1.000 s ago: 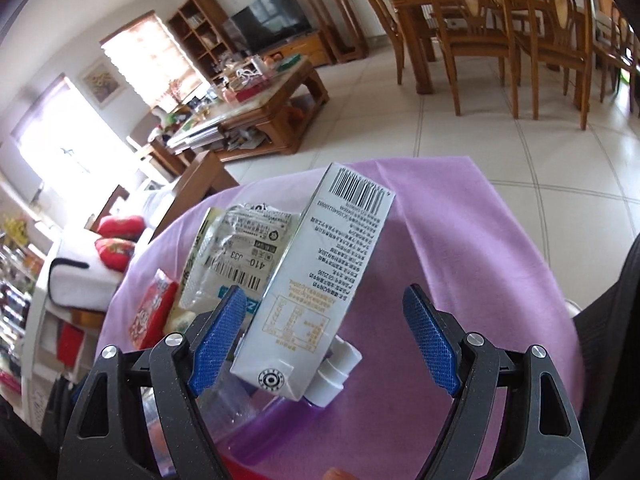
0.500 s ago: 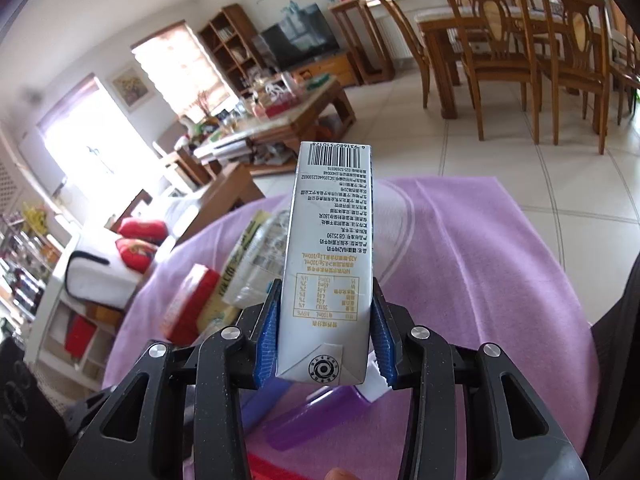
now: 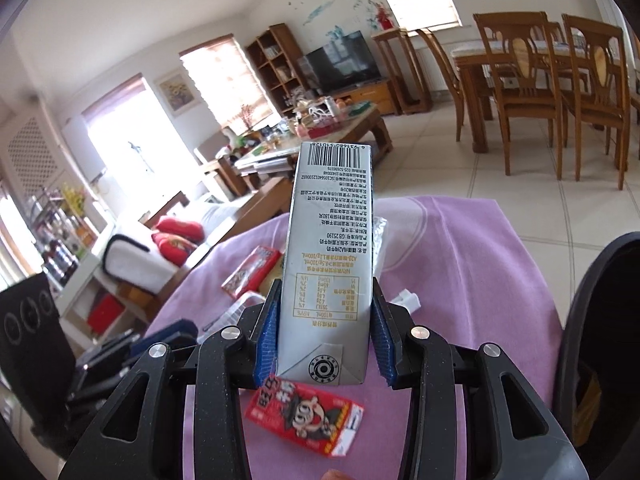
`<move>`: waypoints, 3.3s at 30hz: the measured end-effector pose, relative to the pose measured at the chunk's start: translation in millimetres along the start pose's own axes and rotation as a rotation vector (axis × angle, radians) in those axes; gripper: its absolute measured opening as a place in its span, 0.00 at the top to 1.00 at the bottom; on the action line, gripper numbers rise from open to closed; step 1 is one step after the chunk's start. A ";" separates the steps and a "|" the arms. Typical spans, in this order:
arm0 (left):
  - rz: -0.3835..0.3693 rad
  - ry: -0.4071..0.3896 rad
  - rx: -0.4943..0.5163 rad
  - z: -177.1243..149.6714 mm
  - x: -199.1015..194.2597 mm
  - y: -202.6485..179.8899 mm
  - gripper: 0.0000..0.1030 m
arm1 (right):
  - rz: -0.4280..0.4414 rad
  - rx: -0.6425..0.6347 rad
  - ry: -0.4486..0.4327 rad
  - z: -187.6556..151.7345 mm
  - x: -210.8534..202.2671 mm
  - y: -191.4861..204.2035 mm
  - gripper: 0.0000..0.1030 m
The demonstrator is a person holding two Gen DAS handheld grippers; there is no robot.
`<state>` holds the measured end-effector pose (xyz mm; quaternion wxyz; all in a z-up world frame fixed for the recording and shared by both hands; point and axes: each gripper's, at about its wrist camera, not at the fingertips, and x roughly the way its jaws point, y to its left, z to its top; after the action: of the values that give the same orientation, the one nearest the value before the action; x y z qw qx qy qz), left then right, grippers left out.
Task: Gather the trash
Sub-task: 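Grasp the clear plastic cup stack with the left tool while the right grasps the white milk carton, then move both held items over the black bin and open both tools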
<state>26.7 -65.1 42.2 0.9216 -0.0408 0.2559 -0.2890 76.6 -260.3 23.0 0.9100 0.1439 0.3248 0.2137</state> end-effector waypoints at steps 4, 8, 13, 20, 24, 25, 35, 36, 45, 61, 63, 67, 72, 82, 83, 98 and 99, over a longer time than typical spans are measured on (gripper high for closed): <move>0.007 0.015 0.021 6.0 7.9 -14.4 0.81 | -0.001 0.002 -0.027 -5.4 -29.4 -15.0 0.61; 0.026 0.105 0.057 -2.9 19.7 -22.5 0.80 | -0.025 0.009 -0.042 -16.9 -58.7 -37.1 0.61; 0.074 0.163 0.101 -26.9 24.0 -34.0 0.78 | -0.023 0.029 -0.031 -32.4 -74.7 -60.8 0.61; 0.189 0.188 0.126 -39.3 33.4 -34.6 0.32 | 0.011 0.041 -0.013 -46.1 -71.7 -58.3 0.60; 0.190 0.227 0.114 -42.9 43.4 -33.9 0.37 | 0.018 0.033 -0.001 -47.0 -66.8 -49.8 0.60; 0.181 0.240 0.111 -43.8 47.9 -32.2 0.50 | 0.017 0.030 0.003 -48.2 -66.7 -49.9 0.60; 0.147 0.208 0.075 -49.3 45.9 -38.9 0.79 | 0.022 0.008 0.017 -52.9 -60.9 -34.1 0.60; 0.144 0.194 0.072 -46.9 43.1 -41.9 0.79 | 0.023 0.011 0.011 -52.0 -63.1 -35.4 0.60; 0.066 0.139 0.121 -23.4 50.9 -97.3 0.79 | -0.046 0.038 -0.067 -44.4 -109.9 -76.9 0.60; -0.079 0.177 0.162 -15.8 153.2 -209.8 0.79 | -0.324 0.188 -0.115 -82.8 -193.2 -213.1 0.60; -0.065 0.186 0.166 -18.9 160.2 -214.7 0.79 | -0.344 0.193 -0.101 -88.5 -193.2 -221.9 0.60; -0.046 0.221 0.155 -24.6 177.5 -216.0 0.79 | -0.359 0.211 -0.076 -97.4 -186.1 -234.3 0.60; -0.031 0.243 0.156 -26.4 188.3 -217.2 0.79 | -0.348 0.227 -0.063 -105.3 -179.4 -242.5 0.60; 0.006 0.305 0.165 -31.7 200.7 -224.5 0.79 | -0.350 0.251 -0.047 -104.7 -169.6 -249.0 0.60; 0.007 0.305 0.168 -31.3 201.2 -226.4 0.78 | -0.351 0.254 -0.046 -105.0 -169.3 -249.4 0.60; 0.044 0.235 0.200 -24.8 181.8 -235.3 0.32 | -0.367 0.226 -0.049 -104.2 -167.2 -237.9 0.47; 0.043 0.228 0.199 -23.7 178.5 -235.2 0.32 | -0.367 0.225 -0.049 -104.1 -167.2 -236.8 0.47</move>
<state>19.9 -357.3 -5.8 0.8921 0.0893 0.3298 -0.2958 -38.0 -533.5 -61.1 0.9196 0.1882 0.3449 0.0035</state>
